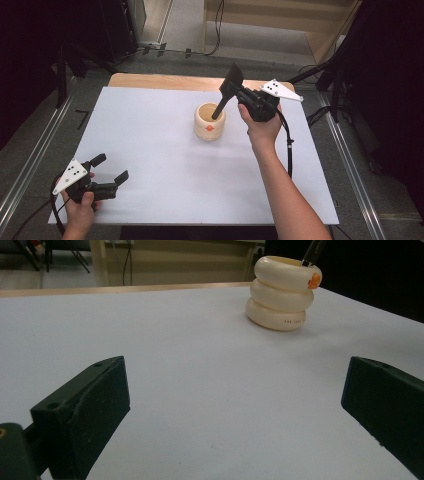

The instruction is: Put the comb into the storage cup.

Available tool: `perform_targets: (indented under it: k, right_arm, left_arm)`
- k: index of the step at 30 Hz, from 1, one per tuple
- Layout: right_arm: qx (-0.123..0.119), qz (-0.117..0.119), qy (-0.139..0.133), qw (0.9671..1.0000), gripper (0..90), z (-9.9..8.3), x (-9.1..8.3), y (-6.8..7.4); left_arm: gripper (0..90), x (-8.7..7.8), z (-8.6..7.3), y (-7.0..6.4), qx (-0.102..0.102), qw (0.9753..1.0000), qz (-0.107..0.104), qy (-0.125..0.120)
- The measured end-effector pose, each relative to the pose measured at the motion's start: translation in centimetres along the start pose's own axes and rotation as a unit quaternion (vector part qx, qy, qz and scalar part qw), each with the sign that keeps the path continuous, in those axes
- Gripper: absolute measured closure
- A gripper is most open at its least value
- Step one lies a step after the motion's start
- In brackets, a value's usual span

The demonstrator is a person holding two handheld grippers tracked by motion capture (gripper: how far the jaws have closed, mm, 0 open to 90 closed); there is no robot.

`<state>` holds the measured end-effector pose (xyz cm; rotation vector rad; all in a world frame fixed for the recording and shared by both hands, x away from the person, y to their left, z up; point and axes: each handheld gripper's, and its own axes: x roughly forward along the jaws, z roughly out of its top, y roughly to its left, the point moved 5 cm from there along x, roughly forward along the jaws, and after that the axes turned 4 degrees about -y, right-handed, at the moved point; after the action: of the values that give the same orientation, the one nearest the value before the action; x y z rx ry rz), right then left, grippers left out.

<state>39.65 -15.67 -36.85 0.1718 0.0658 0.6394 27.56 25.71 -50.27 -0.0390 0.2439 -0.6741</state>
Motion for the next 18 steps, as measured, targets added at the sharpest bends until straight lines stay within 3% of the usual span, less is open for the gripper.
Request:
perform_targets:
  k: [18]
  right_arm:
    - [0.012, -0.011, 0.028, 0.9995, 82.2, -3.7, 1.0, -0.7]
  left_arm:
    - [0.0, 0.0, 0.0, 0.0, 0.000, 1.0000, -0.001, -0.001]
